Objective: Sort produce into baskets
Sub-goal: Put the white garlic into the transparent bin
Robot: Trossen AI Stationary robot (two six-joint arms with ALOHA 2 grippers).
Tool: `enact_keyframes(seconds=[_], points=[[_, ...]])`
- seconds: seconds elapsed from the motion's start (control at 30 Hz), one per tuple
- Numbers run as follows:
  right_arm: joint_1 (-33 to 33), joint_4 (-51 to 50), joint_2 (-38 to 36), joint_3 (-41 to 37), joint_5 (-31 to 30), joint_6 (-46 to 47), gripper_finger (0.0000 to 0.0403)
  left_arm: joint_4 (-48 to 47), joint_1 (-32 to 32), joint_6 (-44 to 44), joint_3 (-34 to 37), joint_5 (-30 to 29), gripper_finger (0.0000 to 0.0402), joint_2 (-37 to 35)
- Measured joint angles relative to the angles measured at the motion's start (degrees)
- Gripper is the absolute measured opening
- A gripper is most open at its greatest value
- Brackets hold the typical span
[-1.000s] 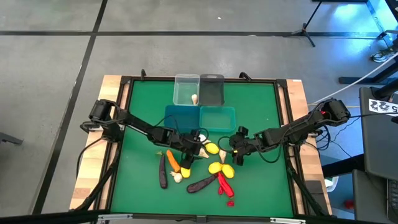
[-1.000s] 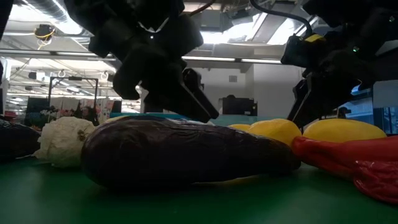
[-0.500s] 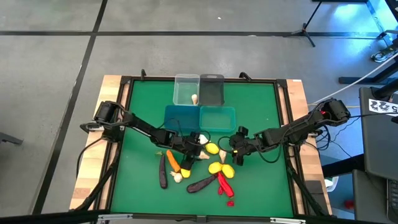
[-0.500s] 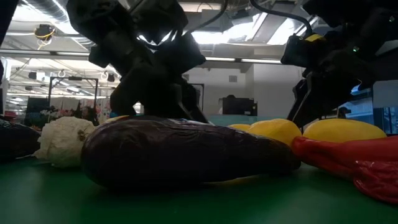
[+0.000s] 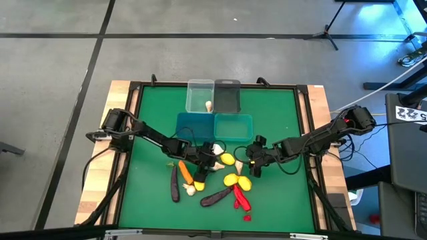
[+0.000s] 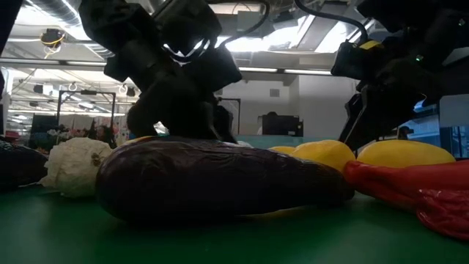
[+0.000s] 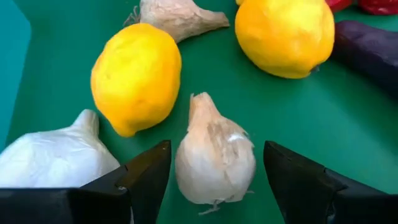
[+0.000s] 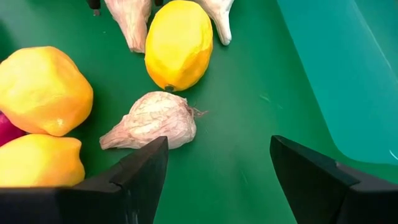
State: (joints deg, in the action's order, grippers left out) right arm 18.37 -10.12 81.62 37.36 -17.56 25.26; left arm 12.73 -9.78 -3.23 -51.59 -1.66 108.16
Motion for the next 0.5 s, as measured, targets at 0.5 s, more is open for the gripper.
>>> enact_keyframes(seconds=[0.5], points=[[-0.01,0.03,0.0,0.0,0.0,0.0,0.028,-0.17,0.0,3.46,-0.77,0.14,0.016,-0.03]])
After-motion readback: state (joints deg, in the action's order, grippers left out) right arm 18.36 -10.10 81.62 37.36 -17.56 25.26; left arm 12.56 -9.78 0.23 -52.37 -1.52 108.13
